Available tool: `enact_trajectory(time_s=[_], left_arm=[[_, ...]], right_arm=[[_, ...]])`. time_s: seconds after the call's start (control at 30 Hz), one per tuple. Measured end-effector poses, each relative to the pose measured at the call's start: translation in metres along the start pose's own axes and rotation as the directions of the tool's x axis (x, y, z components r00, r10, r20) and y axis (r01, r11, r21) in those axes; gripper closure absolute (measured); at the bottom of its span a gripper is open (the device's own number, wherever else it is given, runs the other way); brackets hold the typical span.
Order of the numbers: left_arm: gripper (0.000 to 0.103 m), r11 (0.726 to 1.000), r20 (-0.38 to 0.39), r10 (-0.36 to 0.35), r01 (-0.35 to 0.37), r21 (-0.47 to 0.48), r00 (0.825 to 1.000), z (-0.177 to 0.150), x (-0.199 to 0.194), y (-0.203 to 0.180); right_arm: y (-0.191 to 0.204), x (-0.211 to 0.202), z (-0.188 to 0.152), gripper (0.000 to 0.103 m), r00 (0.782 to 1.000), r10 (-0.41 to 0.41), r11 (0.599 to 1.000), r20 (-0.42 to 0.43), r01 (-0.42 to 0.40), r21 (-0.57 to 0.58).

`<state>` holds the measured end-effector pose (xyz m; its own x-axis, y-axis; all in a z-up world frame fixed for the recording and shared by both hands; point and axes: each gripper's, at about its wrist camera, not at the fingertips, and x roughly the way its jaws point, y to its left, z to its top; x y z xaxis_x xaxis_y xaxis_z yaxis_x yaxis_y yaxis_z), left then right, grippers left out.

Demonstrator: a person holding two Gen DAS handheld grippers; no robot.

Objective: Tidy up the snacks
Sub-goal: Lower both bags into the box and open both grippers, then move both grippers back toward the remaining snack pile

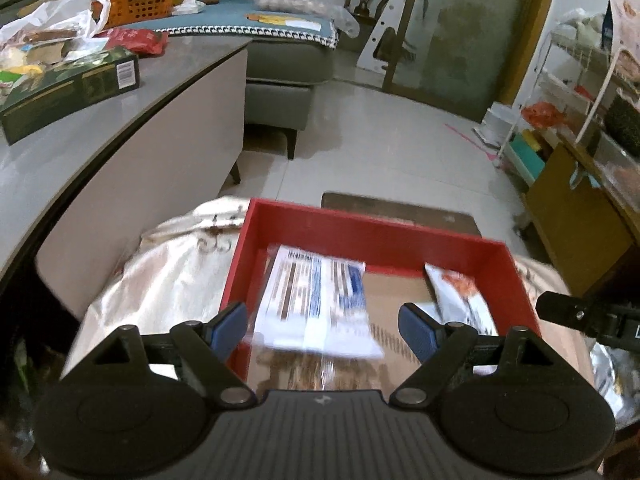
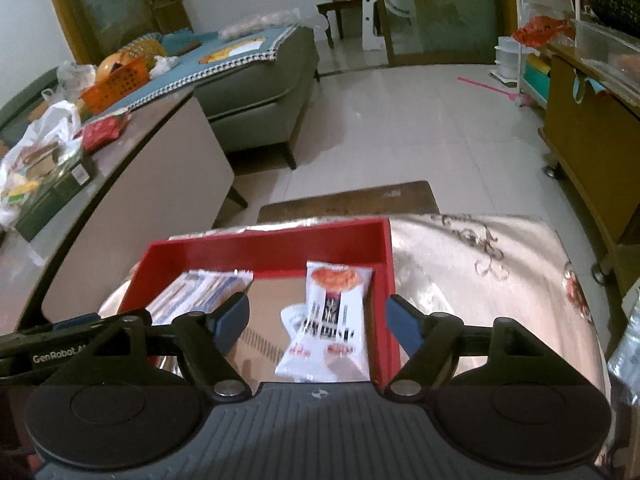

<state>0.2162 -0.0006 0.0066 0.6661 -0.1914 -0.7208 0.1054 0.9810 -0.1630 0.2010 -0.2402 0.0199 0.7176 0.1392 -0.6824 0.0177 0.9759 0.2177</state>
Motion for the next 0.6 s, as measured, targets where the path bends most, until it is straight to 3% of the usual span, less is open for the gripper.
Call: enact_trajectory(time_s=[0.47,0.6], left_arm=[[0.026,1.000,-0.145,-0.019,0.019,0.001,0.989,-0.064,-0.015,0.005],[0.026,1.000,-0.163,0.004,0.000,0.023,0.987,-0.074,-0.012,0.002]], right_arm=[[-0.010,-0.031,-0.050,0.020,0.997,-0.020,1.000,-0.078,0.020,0.004],[-0.014,-0.043,-0.061,0.020,0.996,-0.019,1.000,-0.087,0.020,0.012]])
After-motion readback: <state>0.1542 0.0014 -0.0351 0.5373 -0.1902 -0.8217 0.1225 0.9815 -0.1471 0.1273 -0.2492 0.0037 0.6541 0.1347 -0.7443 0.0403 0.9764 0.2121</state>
